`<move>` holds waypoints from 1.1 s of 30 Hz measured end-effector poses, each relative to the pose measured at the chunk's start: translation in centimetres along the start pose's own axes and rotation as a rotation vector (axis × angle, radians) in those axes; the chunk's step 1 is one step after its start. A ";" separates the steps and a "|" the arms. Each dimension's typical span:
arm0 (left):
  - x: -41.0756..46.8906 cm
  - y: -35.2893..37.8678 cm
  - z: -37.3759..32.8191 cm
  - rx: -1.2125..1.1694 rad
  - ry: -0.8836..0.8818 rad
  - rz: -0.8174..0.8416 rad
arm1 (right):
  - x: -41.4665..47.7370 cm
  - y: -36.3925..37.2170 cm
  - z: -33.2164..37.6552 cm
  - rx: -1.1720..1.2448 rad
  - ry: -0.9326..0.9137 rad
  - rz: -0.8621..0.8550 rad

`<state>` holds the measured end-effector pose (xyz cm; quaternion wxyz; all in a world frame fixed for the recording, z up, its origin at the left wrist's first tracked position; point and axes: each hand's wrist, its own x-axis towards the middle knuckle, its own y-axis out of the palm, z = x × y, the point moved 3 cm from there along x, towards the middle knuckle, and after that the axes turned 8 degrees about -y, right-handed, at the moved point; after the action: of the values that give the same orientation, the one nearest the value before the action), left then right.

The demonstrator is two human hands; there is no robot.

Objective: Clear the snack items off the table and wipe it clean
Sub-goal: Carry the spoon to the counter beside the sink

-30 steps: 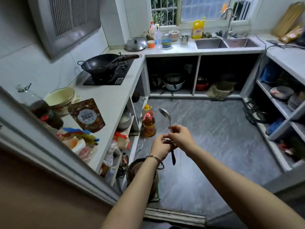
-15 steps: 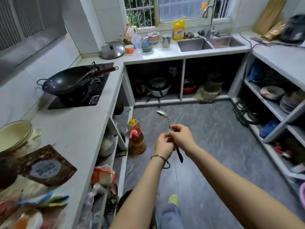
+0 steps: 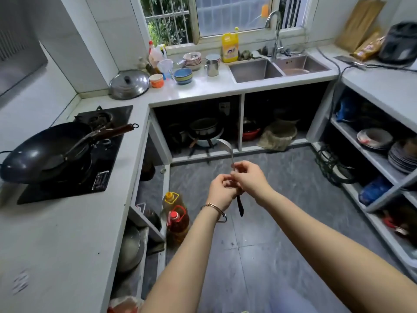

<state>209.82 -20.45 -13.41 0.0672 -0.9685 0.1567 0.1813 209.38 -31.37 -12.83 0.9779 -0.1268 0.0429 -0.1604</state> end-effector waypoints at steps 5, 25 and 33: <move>6.8 0.6 -2.2 0.015 -0.017 -0.033 | 7.2 -0.7 0.0 0.001 -0.004 0.037; 32.9 4.6 -14.1 -0.060 0.016 -0.206 | 37.3 -5.3 2.3 -0.083 -0.107 0.210; 43.8 1.6 -17.6 -0.044 0.018 -0.192 | 49.1 -2.4 2.4 -0.043 -0.107 0.216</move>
<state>253.91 -37.48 -13.57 0.0618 -0.9819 0.0599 0.1688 255.34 -48.91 -11.99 0.9874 -0.1510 0.0073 -0.0460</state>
